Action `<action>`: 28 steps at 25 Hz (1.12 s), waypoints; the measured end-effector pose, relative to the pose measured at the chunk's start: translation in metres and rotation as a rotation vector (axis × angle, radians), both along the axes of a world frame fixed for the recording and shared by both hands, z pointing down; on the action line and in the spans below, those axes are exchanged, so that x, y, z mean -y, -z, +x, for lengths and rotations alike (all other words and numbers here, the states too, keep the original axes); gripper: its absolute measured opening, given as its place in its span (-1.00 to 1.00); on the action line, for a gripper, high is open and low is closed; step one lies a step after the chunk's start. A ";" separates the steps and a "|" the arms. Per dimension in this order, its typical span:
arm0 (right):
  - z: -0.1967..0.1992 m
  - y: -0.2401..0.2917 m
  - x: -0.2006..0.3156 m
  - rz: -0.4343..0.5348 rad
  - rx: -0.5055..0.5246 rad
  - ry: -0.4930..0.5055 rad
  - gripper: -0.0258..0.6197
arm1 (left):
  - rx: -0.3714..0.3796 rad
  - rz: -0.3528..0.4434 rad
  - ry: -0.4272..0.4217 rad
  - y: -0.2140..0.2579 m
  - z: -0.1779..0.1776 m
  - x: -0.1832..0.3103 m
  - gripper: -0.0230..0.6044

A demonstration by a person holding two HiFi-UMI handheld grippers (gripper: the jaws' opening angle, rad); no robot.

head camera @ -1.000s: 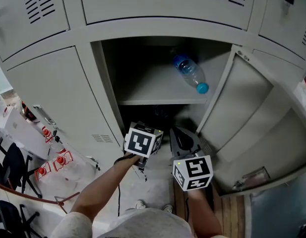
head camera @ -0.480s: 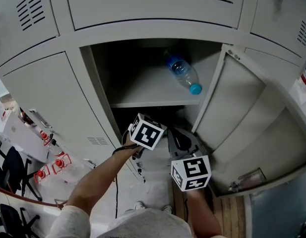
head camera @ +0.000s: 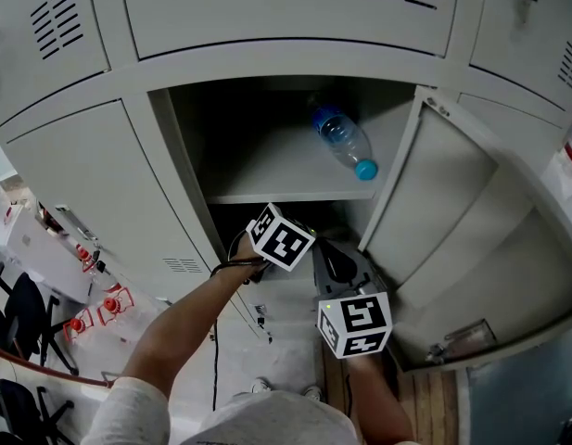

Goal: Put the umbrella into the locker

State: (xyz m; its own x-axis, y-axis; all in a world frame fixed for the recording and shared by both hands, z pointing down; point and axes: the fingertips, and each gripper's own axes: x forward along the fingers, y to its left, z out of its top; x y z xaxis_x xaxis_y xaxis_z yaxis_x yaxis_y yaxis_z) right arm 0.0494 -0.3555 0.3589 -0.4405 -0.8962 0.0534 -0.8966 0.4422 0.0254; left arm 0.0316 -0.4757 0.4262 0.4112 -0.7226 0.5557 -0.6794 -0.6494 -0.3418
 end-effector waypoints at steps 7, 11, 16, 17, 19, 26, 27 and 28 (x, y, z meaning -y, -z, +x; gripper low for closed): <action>0.001 -0.002 0.001 -0.008 -0.008 -0.008 -0.91 | 0.113 0.064 -0.015 -0.003 -0.004 0.012 -0.14; 0.000 -0.002 0.000 -0.007 -0.017 -0.003 -0.91 | 0.187 0.101 -0.024 -0.009 -0.006 0.021 -0.14; 0.003 -0.006 0.000 -0.021 -0.028 -0.018 -0.91 | 0.215 0.095 -0.024 -0.021 -0.007 0.025 -0.14; 0.005 -0.007 0.000 -0.025 -0.029 -0.026 -0.91 | 0.215 0.090 -0.024 -0.024 -0.007 0.025 -0.14; 0.008 -0.006 0.000 -0.024 -0.023 -0.040 -0.91 | 0.220 0.081 -0.026 -0.029 -0.007 0.024 -0.14; 0.014 -0.005 0.000 -0.017 0.008 -0.065 -0.91 | 0.270 0.077 -0.042 -0.038 -0.009 0.023 -0.14; 0.014 -0.005 0.000 -0.019 0.010 -0.065 -0.91 | 0.283 0.076 -0.045 -0.040 -0.009 0.022 -0.14; 0.014 -0.005 0.000 -0.019 0.010 -0.065 -0.91 | 0.299 0.075 -0.048 -0.042 -0.009 0.022 -0.14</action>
